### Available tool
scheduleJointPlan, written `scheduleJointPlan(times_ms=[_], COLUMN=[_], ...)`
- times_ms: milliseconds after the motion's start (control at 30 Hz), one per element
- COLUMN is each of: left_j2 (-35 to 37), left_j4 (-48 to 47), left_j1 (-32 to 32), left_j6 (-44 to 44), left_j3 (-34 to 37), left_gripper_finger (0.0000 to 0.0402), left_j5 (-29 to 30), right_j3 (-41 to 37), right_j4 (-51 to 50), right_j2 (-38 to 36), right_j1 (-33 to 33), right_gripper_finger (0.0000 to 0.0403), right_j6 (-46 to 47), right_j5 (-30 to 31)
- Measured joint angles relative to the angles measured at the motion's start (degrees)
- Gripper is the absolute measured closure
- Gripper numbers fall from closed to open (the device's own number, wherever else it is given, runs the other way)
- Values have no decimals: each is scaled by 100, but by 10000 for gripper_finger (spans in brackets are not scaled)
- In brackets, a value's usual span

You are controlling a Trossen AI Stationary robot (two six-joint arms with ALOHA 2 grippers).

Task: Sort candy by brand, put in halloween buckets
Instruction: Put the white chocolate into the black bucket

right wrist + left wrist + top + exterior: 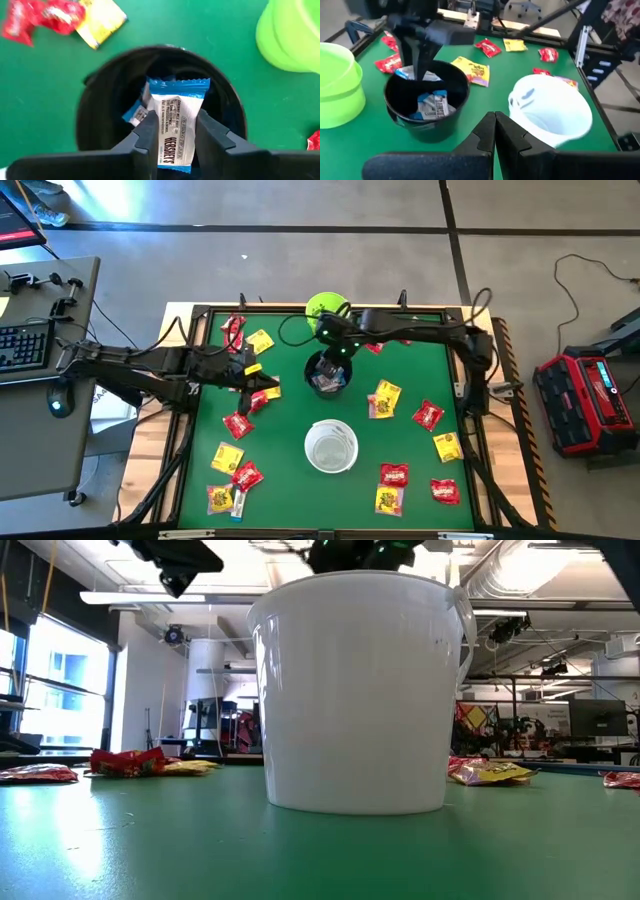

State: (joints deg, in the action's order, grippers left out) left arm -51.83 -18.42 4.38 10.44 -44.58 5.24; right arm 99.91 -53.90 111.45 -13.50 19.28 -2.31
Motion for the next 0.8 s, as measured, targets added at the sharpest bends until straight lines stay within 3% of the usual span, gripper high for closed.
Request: scheduleJointPlan(times_ms=[533,800], left_j2=[17,16], left_j4=[-161,-236], left_j1=[645,880], left_j6=[-153,-15], left_j3=[0,0], left_gripper_finger=[402,402], left_j5=[-10,-22], right_j3=[84,94], right_j4=[-95,-53], right_j2=[644,737], right_j1=[199,214], right_gripper_finger=[314,258], right_j6=[-28,-27], right_j5=[-26,29])
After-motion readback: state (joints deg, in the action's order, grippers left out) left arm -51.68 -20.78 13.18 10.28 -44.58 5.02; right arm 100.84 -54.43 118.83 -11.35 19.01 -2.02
